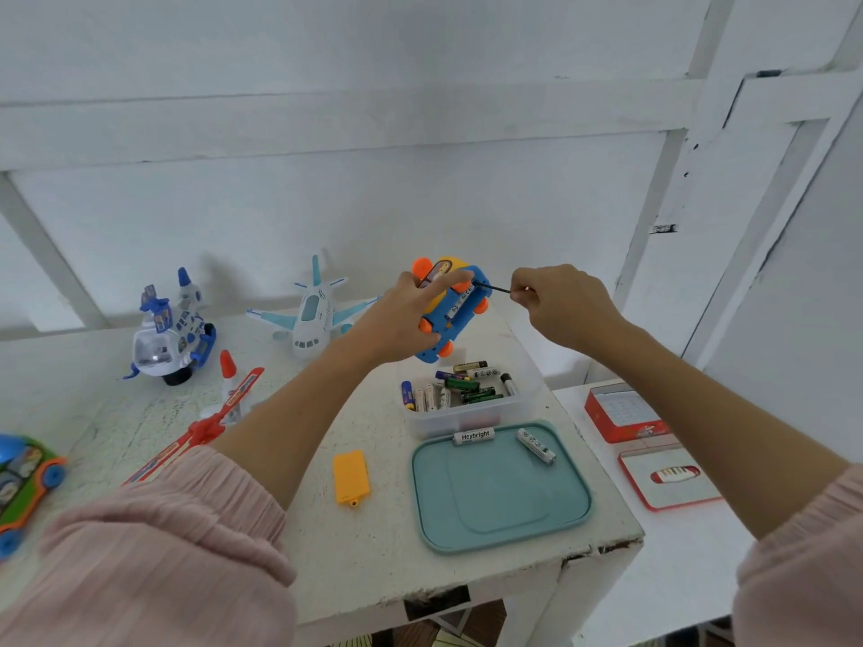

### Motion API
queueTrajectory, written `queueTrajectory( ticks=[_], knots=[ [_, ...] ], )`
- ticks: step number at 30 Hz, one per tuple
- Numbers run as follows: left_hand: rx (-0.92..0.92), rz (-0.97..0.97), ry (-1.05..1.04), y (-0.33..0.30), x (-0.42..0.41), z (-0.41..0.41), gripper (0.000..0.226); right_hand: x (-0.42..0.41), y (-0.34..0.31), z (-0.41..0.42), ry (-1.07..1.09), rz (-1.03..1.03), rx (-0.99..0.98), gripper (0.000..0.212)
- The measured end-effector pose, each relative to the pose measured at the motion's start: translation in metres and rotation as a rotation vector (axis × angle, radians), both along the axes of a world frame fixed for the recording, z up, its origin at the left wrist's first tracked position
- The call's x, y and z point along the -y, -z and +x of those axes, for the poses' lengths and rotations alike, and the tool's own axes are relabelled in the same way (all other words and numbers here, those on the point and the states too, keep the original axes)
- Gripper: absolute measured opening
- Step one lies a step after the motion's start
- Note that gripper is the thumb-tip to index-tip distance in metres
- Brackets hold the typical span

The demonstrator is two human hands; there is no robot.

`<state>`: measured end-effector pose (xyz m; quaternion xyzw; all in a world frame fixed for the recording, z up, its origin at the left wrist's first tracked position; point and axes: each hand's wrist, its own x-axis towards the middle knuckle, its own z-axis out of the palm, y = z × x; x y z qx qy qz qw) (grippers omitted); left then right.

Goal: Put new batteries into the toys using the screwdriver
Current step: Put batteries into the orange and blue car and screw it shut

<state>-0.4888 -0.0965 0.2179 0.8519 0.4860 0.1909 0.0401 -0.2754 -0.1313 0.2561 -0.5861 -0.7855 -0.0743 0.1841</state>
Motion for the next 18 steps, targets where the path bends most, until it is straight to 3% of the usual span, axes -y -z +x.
queueTrajectory(
  ticks=[6, 12, 18],
  knots=[
    [-0.126, 0.036, -0.001, 0.004, -0.011, -0.001, 0.074, -0.005, 0.009, 0.007, 0.042, -0.061, -0.037, 0.018],
    [-0.142, 0.008, -0.014, 0.011, -0.016, -0.006, 0.075, -0.001, 0.018, 0.015, 0.031, -0.123, 0.016, 0.02],
    [-0.137, 0.018, 0.002, 0.012, -0.014, -0.008, 0.075, 0.001, 0.02, 0.015, 0.031, -0.037, -0.049, 0.02]
  ],
)
